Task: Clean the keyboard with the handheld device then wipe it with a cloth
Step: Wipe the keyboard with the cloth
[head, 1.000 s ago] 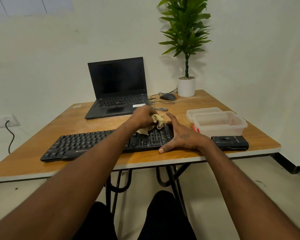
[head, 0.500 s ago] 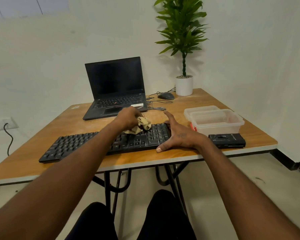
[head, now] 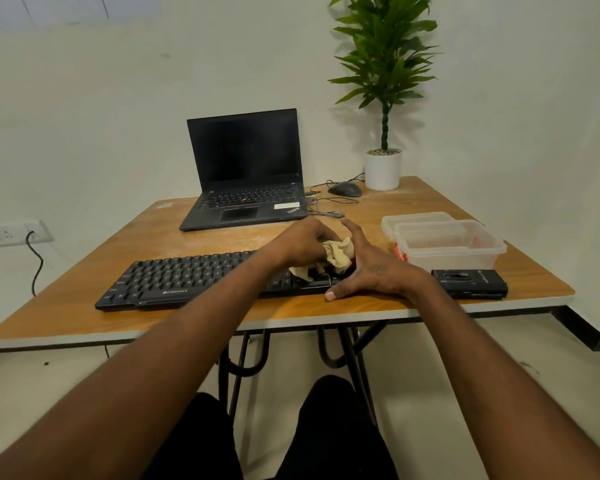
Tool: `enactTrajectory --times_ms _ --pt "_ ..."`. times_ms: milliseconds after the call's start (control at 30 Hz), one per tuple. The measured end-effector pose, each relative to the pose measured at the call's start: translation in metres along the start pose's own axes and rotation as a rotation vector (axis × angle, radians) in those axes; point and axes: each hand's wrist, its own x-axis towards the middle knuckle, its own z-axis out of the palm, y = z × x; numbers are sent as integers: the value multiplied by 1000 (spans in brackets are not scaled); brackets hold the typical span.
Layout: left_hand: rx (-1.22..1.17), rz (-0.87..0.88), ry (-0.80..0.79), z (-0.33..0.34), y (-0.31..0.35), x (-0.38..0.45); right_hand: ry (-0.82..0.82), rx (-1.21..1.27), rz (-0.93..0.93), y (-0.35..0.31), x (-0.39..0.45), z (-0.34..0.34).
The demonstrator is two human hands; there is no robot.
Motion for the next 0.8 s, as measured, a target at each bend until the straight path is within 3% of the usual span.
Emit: enactTrajectory --times_ms 233,567,800 --pt "25 -46 49 -12 -31 -30 18 -11 -2 1 0 -1" --pt "1 47 64 11 6 -19 -7 -3 -12 -1 -1 -1" --pt "44 -32 44 -10 -20 -40 -1 -5 -17 2 3 -1"
